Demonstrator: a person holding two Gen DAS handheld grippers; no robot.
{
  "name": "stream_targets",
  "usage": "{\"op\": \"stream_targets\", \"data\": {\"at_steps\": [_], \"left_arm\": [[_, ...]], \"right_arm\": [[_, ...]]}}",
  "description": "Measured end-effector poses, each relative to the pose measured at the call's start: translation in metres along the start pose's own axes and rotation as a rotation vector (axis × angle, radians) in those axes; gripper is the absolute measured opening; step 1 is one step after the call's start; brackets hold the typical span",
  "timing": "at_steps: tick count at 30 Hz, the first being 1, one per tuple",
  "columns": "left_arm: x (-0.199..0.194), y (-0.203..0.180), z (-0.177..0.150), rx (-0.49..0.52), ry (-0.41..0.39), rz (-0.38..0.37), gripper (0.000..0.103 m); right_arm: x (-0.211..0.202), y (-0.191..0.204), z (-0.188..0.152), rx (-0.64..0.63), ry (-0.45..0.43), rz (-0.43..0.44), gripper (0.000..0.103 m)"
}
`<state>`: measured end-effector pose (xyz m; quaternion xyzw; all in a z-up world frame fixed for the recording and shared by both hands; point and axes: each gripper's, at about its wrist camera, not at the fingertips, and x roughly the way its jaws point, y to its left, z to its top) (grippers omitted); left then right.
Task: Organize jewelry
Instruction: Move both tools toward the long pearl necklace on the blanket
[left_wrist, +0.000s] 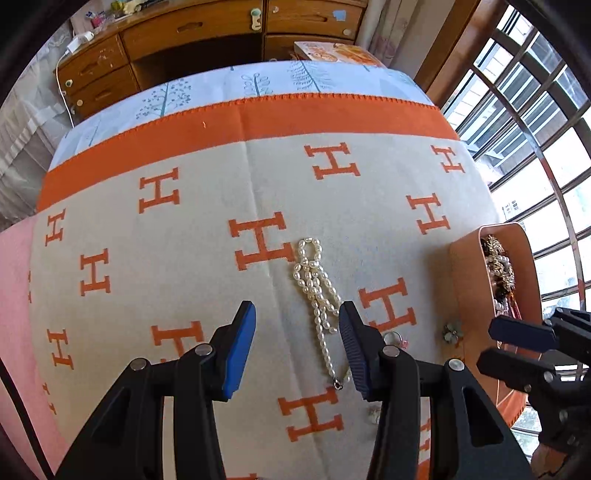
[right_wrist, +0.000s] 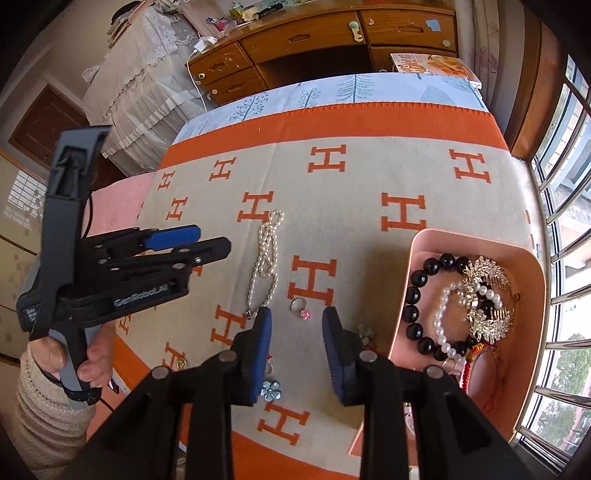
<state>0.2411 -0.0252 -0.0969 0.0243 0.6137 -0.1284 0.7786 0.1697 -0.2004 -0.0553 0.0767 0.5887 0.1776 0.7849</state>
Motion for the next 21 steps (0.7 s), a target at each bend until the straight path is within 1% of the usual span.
{"op": "stream_targets", "data": {"at_steps": [3, 6, 8, 10, 13, 15, 17, 18, 19, 21], "left_arm": [[0.023, -0.004, 0.006, -0.019, 0.054, 0.002, 0.045], [0.038, -0.010, 0.010, -0.022, 0.083, 0.009, 0.045], [0.045, -0.014, 0.011, -0.023, 0.094, 0.017, 0.045], [0.046, -0.021, 0.012, -0.010, 0.080, 0.047, 0.046], [0.050, -0.028, 0.012, -0.010, 0.087, 0.096, 0.046], [0.051, -0.033, 0.013, -0.007, 0.090, 0.114, 0.046], [0.052, -0.038, 0.014, -0.003, 0.095, 0.114, 0.040], [0.051, -0.041, 0.013, 0.002, 0.096, 0.111, 0.030], [0.051, -0.044, 0.013, 0.009, 0.098, 0.111, 0.015], [0.048, -0.048, 0.013, 0.017, 0.098, 0.118, 0.008]], "right_arm": [[0.002, -0.002, 0.000, -0.004, 0.006, 0.006, 0.029], [0.003, -0.004, 0.000, -0.009, 0.005, 0.018, 0.029], [0.003, -0.006, 0.000, -0.011, 0.005, 0.027, 0.029], [0.004, -0.007, -0.001, -0.012, 0.006, 0.033, 0.029], [0.004, -0.011, -0.002, -0.012, 0.008, 0.042, 0.029], [0.005, -0.013, -0.002, -0.011, 0.010, 0.049, 0.029], [0.005, -0.015, -0.003, -0.011, 0.011, 0.053, 0.029], [0.005, -0.016, -0.003, -0.010, 0.012, 0.055, 0.029], [0.005, -0.017, -0.004, -0.010, 0.014, 0.056, 0.029], [0.006, -0.017, -0.004, -0.011, 0.017, 0.055, 0.029]]}}
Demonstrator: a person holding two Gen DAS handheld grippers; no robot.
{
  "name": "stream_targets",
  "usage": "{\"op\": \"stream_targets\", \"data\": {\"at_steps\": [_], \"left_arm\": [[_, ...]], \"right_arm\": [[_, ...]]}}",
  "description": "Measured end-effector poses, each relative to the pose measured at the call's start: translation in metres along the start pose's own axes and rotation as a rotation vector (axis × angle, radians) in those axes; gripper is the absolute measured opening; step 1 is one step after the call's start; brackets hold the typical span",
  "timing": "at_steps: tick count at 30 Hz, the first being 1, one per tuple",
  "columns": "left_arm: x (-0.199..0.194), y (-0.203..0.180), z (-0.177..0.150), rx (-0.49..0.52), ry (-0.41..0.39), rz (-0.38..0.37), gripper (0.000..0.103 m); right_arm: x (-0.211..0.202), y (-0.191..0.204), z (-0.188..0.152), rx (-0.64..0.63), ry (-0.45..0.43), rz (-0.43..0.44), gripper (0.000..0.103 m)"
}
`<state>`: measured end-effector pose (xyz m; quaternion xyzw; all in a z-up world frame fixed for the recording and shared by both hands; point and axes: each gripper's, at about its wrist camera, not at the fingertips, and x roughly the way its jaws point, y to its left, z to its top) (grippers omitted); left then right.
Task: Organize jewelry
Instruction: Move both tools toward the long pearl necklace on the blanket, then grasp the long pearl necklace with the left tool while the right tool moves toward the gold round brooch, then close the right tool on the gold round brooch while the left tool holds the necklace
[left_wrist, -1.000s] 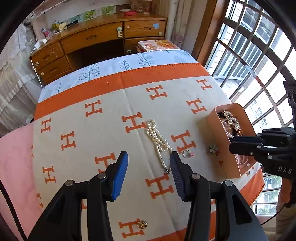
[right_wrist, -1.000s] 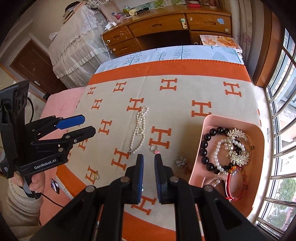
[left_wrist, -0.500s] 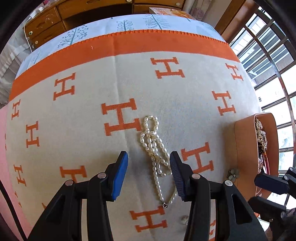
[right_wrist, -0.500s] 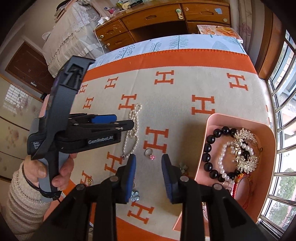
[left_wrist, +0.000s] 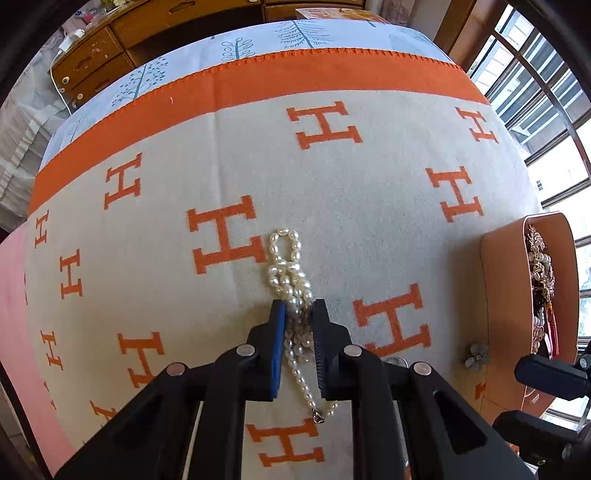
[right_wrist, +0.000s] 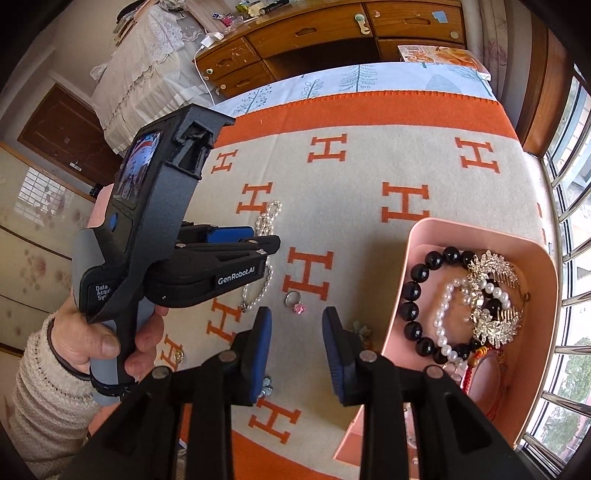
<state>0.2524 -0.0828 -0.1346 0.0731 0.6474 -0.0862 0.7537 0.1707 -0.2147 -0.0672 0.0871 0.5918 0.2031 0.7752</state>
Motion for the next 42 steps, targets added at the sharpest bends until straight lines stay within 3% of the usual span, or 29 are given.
{"op": "stream_targets", "data": {"at_steps": [7, 14, 22, 33, 42], "left_arm": [[-0.008, 0.023, -0.013, -0.040, -0.018, -0.024, 0.007], [-0.047, 0.048, -0.027, -0.045, -0.088, -0.035, 0.007], [-0.081, 0.071, -0.054, -0.020, -0.137, -0.043, 0.007], [-0.110, 0.096, -0.093, -0.024, -0.176, -0.071, 0.007], [-0.128, 0.126, -0.126, -0.057, -0.209, -0.066, 0.007]], "right_arm": [[0.003, 0.001, -0.001, -0.023, 0.020, -0.027, 0.029], [0.014, 0.010, -0.001, -0.067, 0.063, -0.078, 0.029], [0.025, 0.033, -0.009, -0.169, 0.177, -0.133, 0.029], [0.048, 0.066, -0.029, -0.182, 0.239, -0.063, 0.029], [0.072, 0.138, -0.050, -0.303, 0.272, 0.037, 0.029]]}}
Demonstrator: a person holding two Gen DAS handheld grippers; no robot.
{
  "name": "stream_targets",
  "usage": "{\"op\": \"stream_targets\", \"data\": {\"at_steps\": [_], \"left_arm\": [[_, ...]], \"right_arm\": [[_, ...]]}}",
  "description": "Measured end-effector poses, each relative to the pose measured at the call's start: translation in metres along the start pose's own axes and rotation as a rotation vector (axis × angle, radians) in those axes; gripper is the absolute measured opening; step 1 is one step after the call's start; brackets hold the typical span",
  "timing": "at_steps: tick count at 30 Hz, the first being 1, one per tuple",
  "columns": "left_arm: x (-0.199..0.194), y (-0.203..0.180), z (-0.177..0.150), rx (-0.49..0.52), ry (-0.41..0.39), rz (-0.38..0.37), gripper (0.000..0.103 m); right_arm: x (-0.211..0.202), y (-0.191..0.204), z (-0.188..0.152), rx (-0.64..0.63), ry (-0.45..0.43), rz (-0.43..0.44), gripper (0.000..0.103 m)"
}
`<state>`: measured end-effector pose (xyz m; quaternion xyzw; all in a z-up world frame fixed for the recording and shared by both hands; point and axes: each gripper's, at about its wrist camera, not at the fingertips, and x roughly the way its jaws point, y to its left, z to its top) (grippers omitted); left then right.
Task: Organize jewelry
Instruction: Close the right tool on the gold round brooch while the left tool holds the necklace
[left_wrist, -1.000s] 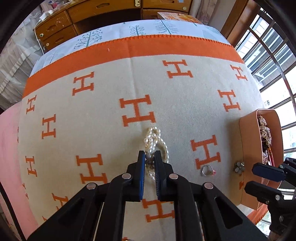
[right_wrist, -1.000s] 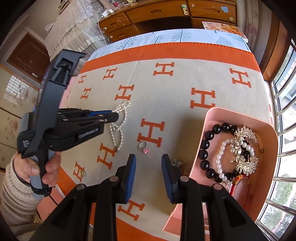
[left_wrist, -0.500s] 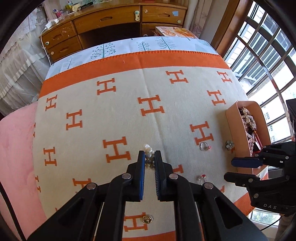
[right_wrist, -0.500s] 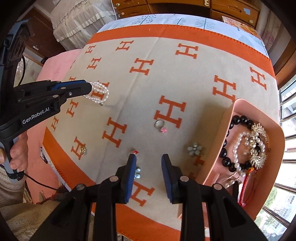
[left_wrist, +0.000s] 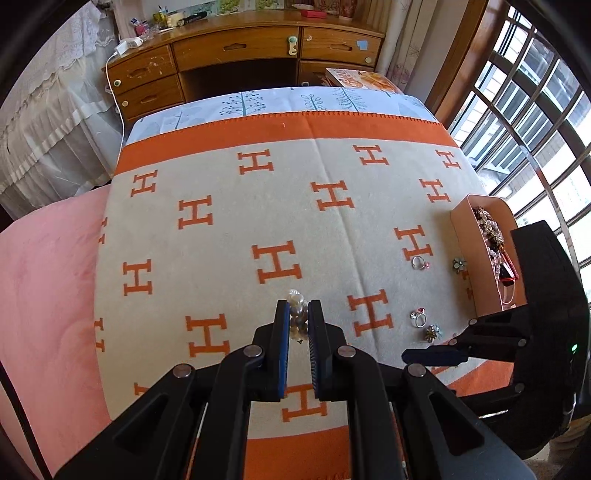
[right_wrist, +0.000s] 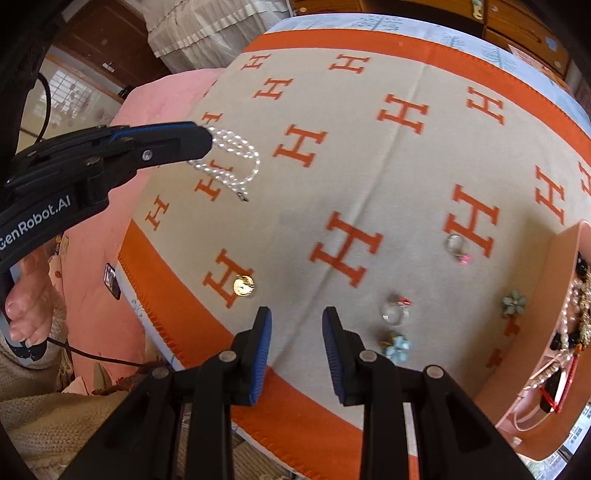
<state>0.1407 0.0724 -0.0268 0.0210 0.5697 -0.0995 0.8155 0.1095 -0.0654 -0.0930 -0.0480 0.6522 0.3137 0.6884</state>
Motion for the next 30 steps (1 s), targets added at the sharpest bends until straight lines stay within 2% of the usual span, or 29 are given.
{"op": "stream_targets", "data": {"at_steps": [5, 12, 23, 30], "left_arm": [[-0.009, 0.021, -0.017, -0.029, -0.005, 0.005, 0.007], [-0.015, 0.050, -0.037, -0.075, -0.004, 0.007, 0.007], [-0.009, 0.069, -0.052, -0.094, 0.010, -0.010, 0.007], [-0.006, 0.068, -0.053, -0.091, 0.018, -0.021, 0.007]], "right_arm": [[0.027, 0.032, 0.008, -0.050, 0.034, -0.009, 0.029], [0.054, 0.058, 0.017, -0.099, 0.057, -0.102, 0.029], [0.065, 0.073, 0.020, -0.144, 0.076, -0.245, 0.029], [0.071, 0.068, 0.023, -0.126, 0.101, -0.236, 0.029]]}}
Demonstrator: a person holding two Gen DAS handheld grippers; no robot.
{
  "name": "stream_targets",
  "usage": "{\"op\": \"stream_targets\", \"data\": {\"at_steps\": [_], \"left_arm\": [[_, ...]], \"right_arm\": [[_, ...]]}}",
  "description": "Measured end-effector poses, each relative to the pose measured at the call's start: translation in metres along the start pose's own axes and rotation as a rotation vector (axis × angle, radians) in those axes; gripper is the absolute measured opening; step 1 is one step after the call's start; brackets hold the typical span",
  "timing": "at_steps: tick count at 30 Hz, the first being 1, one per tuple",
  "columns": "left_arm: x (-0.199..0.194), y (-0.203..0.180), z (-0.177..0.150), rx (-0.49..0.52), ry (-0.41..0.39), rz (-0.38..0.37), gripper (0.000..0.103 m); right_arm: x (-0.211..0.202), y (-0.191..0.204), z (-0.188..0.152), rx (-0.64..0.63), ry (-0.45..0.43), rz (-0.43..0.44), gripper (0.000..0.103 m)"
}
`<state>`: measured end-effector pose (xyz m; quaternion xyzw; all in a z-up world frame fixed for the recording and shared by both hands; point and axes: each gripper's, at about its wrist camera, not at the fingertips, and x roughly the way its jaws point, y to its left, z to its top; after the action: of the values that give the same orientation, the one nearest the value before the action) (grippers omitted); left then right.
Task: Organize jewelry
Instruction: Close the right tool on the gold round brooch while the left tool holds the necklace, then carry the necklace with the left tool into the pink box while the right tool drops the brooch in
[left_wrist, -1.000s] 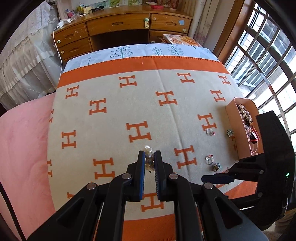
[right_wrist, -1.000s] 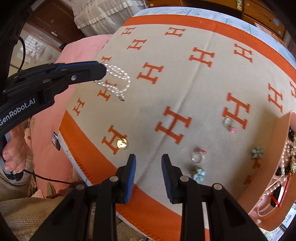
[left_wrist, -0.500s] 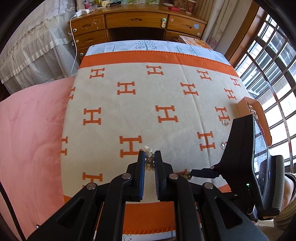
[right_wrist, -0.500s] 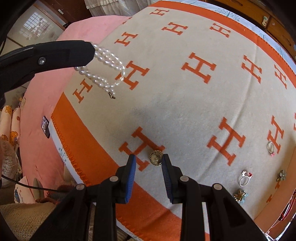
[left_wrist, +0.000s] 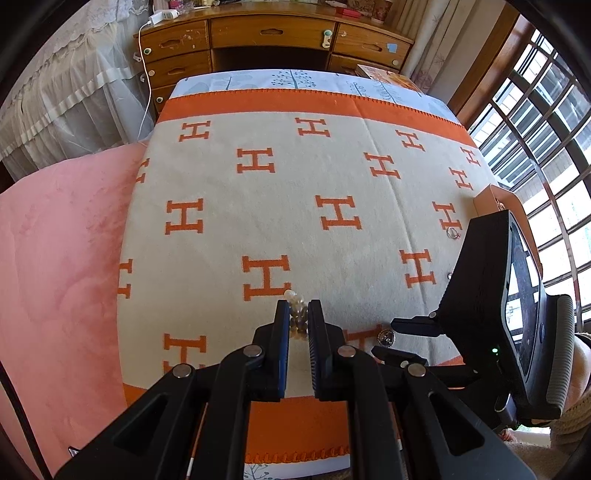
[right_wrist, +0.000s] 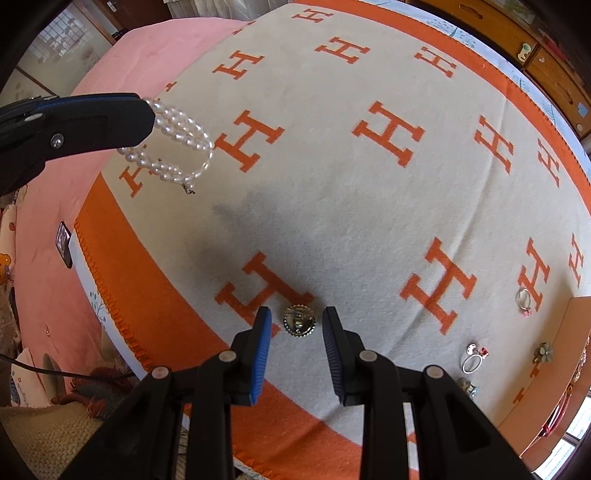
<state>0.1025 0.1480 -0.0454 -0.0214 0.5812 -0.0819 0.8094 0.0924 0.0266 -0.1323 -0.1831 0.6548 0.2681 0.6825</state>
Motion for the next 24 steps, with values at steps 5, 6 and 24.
{"op": "stream_targets", "data": {"at_steps": [5, 6, 24], "left_arm": [[-0.002, -0.003, -0.001, 0.010, -0.002, 0.001, 0.007], [-0.002, -0.004, -0.001, 0.009, -0.002, 0.002, 0.007], [-0.013, -0.061, 0.012, 0.110, -0.008, -0.006, 0.007]], "right_arm": [[0.004, 0.004, 0.005, -0.009, 0.005, -0.012, 0.029], [0.005, 0.005, 0.006, -0.007, 0.005, -0.013, 0.029], [-0.034, -0.024, -0.056, 0.050, -0.192, -0.002, 0.019]]}}
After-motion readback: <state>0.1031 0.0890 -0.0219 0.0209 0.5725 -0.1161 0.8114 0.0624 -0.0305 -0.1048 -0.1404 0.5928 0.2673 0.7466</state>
